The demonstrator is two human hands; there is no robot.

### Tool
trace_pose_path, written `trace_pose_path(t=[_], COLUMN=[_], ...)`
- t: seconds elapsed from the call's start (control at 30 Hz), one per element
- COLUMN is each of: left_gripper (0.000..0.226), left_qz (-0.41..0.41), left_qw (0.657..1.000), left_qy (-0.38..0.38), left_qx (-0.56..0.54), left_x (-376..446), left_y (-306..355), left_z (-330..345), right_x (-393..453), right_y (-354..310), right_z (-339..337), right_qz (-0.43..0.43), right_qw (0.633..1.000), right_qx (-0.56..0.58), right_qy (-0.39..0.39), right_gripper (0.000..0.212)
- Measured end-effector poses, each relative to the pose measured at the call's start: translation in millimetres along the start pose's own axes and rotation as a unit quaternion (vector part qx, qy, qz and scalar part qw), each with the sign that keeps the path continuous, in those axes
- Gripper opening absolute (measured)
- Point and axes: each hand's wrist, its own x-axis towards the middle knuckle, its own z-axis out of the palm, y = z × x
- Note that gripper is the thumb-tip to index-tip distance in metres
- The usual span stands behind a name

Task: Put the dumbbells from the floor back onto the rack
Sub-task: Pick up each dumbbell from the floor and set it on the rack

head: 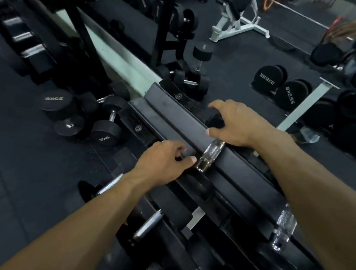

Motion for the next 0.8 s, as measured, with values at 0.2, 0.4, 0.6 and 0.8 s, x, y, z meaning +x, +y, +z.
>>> trace_pose_path(t=[0.2, 0.4, 0.6, 0.8], left_gripper=[0.049, 0.045, 0.045, 0.043], left_qz=[0.002, -0.011, -0.072, -0.192], left_qw=[0.995, 0.992, 0.993, 0.979], left_qy=[0.037, 0.04, 0.006, -0.05], left_qx=[0.09, 0.12, 0.092, 0.048], left_x=[-81, -196, -302, -382], left_y=[-44, -119, -205, -283], left_z=[-22, -5, 58, 147], right_x=[-41, -110, -170, -204], right_y=[-81, -173, -249, -298], right_z=[10, 68, 185, 314], right_qz=[-0.06, -0.089, -0.126, -0.163], right_qw=[0.998, 0.995, 0.985, 0.961], right_qx=[-0.025, -0.024, -0.013, 0.019], right_qy=[-0.02, -0.031, -0.116, -0.224], right_gripper=[0.075, 0.074, 0.073, 0.073])
